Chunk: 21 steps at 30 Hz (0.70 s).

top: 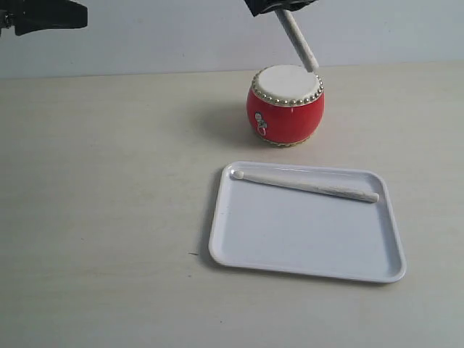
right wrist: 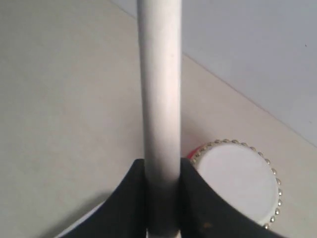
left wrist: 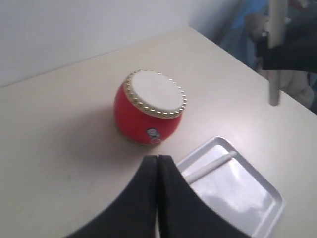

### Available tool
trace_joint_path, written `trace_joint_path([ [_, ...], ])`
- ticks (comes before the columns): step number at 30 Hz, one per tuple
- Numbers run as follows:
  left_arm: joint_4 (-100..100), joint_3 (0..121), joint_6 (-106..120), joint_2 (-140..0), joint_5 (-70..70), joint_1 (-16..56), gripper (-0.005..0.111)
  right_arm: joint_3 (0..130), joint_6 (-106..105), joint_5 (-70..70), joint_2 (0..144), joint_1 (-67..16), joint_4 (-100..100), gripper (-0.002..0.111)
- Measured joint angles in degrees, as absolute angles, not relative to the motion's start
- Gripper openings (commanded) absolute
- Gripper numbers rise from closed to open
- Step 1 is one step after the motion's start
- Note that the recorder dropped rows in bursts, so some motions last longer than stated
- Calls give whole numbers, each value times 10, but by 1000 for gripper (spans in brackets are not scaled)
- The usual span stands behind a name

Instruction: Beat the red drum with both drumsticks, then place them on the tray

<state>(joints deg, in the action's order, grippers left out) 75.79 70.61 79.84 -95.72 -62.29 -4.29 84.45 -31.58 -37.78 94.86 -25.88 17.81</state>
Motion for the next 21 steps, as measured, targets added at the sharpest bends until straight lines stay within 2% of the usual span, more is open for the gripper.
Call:
trace_joint_path([
  [8, 737, 675, 759, -949, -456, -43, 0, 845, -300, -420, 949, -259, 141, 0],
  [15, 727, 620, 750, -869, -309, -43, 0, 845, -272, -480, 966, -263, 77, 0],
  [21, 729, 593, 747, -805, -274, -43, 0, 845, -242, -534, 998, -313, -32, 0],
])
